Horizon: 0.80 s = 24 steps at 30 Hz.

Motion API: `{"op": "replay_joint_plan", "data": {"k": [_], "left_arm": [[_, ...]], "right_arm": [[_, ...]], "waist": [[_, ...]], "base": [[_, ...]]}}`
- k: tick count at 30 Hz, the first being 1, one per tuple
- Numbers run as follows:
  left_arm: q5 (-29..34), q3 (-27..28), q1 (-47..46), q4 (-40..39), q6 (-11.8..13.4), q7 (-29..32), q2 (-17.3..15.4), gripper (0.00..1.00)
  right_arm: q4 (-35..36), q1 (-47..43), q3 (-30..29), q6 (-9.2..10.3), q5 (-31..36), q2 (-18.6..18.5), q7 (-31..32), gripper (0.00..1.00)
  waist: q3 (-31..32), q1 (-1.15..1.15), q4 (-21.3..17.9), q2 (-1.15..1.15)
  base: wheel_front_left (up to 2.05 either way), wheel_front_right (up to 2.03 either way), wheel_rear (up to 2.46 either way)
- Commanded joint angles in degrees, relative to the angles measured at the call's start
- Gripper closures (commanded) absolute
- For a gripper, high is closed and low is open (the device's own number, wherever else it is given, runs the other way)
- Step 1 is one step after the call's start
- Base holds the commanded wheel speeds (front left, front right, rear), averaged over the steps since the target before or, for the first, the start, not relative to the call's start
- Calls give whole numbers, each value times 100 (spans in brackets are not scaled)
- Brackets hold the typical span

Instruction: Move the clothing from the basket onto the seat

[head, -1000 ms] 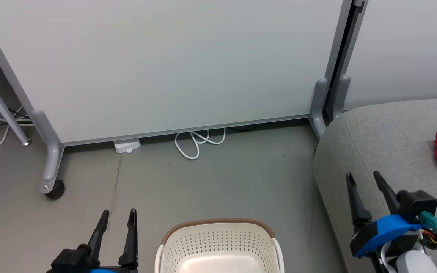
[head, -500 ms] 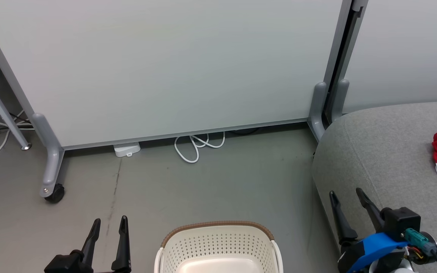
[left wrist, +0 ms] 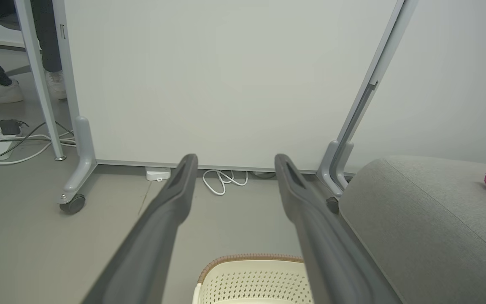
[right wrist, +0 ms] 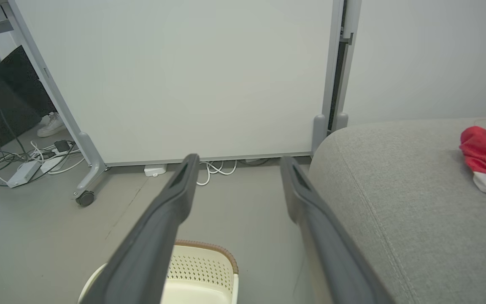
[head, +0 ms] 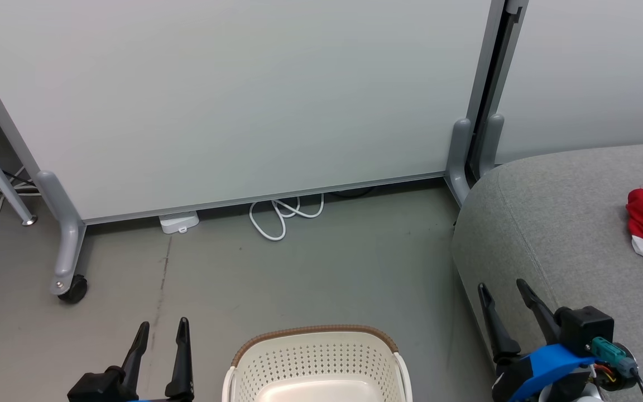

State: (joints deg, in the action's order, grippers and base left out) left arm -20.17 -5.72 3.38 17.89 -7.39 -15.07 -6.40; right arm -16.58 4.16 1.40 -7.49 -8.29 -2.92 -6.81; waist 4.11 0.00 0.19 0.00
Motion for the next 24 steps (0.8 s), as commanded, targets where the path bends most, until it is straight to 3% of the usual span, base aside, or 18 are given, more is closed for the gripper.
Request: {"op": "replay_joint_plan", "data": {"k": [1, 12, 13, 21, 24], "left_arm": [[-24, 0, -89, 9, -11, -15, -17, 0], [-47, -36, -106, 44, -11, -15, -47, 0], [-43, -39, -5, 38, 0, 0, -28, 100], [-46, -59, 270, 423, 0, 43, 73, 100], [-312, -10, 233, 412, 0, 122, 88, 100]], "right_arm": [[-17, -109, 7, -1, -39, 4, -29, 0], [-29, -114, 16, -1, -90, 4, -36, 0], [-28, -18, 8, 0, -85, 0, -2, 100], [-442, -277, 7, 0, -101, 15, 22, 100], [-452, -258, -37, 0, -405, 16, 85, 100]], "waist": [[0, 0, -3, 0], [-19, 0, -7, 0], [-19, 1, -8, 0], [-24, 1, -10, 0], [-33, 1, -10, 0]], "base": [[0, 0, 0], [0, 0, 0], [0, 0, 0], [0, 0, 0], [0, 0, 0]]}}
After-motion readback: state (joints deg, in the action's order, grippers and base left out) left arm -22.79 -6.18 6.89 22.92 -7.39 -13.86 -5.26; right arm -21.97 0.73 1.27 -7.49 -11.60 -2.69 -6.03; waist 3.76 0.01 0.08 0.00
